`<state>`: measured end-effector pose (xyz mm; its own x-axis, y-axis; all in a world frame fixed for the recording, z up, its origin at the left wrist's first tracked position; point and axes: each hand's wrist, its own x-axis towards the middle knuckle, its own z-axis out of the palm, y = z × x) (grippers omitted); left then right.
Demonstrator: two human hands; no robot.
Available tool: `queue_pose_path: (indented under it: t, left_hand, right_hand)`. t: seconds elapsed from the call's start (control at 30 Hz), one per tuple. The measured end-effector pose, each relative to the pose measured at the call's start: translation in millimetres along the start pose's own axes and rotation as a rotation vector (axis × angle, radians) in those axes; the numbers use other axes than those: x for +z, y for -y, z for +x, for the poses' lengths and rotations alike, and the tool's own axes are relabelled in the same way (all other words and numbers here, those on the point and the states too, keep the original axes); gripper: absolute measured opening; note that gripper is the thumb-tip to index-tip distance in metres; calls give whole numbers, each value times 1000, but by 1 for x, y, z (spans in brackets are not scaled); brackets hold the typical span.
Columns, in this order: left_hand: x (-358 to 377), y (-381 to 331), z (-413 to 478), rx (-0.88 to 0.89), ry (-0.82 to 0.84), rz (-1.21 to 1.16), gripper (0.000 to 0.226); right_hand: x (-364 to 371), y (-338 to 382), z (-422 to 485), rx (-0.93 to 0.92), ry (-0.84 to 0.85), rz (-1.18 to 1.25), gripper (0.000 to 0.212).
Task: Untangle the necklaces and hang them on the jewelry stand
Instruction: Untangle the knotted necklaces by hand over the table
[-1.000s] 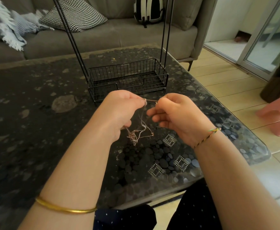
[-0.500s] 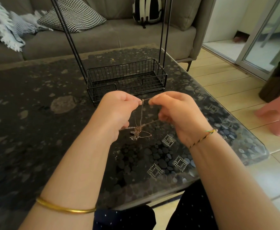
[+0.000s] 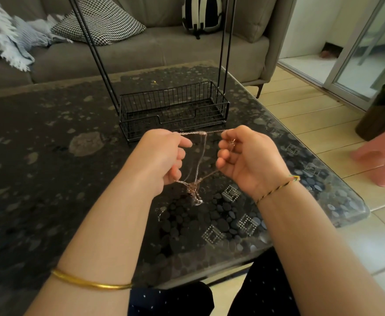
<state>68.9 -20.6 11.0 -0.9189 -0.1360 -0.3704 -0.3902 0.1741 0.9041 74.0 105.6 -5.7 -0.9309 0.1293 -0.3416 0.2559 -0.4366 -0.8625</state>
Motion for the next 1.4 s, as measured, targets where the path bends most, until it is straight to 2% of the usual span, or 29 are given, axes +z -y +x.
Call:
queue_pose_path:
  t: [0.2,0.47,0.73,0.87,1.0,1.13,1.23,1.4]
  left_hand:
    - [-5,-4,0,-41,-53,-174,22]
    - [-7,-3,1,-28,-95,-284,28]
    - [-6,0,8,-46,-159,-295,25]
    - [-9,1,9,-100,-78,-348,15]
    - [-11,1,9,-142,12,-474,32]
    - [-14,0,7,-143,31,-561,46]
    - [-15,-2,4,-114,-8,-577,46]
    - [-12,-4,2,-18,-86,-547,44]
  right_hand:
    - [-2,-1,3,51,-32,-18,14]
    - [-1,0,-2,-49,-33,-99,6]
    - [1,2,-2,-42,-32,107,11]
    - [1,3,-3,-26,10,228,18]
    - [0,2,-2,2,16,277,18]
    - [-1,1,-1,-25,-45,-36,11]
    - [-1,-3,0,-116,-39,-405,5]
    - [1,-14,2,-270,45,-974,8]
